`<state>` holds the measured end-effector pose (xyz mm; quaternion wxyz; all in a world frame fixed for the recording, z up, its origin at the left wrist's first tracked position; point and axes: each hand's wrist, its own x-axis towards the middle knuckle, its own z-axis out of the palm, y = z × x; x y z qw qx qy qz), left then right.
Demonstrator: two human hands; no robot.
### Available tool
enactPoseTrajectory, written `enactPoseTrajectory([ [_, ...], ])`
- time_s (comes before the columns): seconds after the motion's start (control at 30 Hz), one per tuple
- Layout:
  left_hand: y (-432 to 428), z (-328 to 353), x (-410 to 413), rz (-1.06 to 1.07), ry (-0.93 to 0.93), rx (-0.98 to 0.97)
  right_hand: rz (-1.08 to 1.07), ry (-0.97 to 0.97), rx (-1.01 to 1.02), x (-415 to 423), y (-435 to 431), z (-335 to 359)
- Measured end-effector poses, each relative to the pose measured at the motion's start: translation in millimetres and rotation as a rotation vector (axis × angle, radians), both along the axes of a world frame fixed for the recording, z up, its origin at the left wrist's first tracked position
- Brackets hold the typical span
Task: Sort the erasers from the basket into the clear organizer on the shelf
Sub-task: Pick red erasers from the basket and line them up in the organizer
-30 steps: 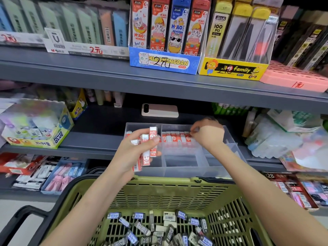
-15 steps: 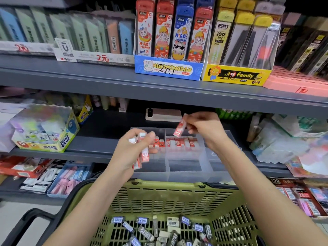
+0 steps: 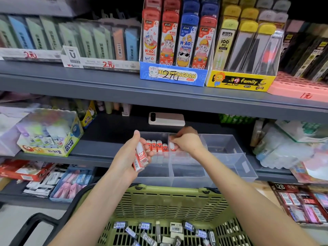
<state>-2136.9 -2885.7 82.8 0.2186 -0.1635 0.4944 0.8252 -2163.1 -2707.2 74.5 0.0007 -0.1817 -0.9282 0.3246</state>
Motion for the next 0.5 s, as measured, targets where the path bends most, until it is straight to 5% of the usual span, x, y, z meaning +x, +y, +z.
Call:
enactPoseTrajectory([
  [0.17,4.7,-2.0,-1.4,-0.035,0.028,-0.129,0.055,-0.016,-0.165,13.0,11.1,3.7],
  [0.27,7.7,-0.5,-1.9,-0.052,0.06,-0.188,0.105,0.131,-0.108,24.7,8.3,15.5],
  [0.37,10.3,-1.4,-1.9,-0.074,0.15,-0.253,0.268,0.199,-0.351,47.5,-15.1,29.7],
  [0.5,17.4,0.3,2.1,-0.078,0.207,-0.21,0.33,0.227,-0.281,63.7,-42.4,32.7],
])
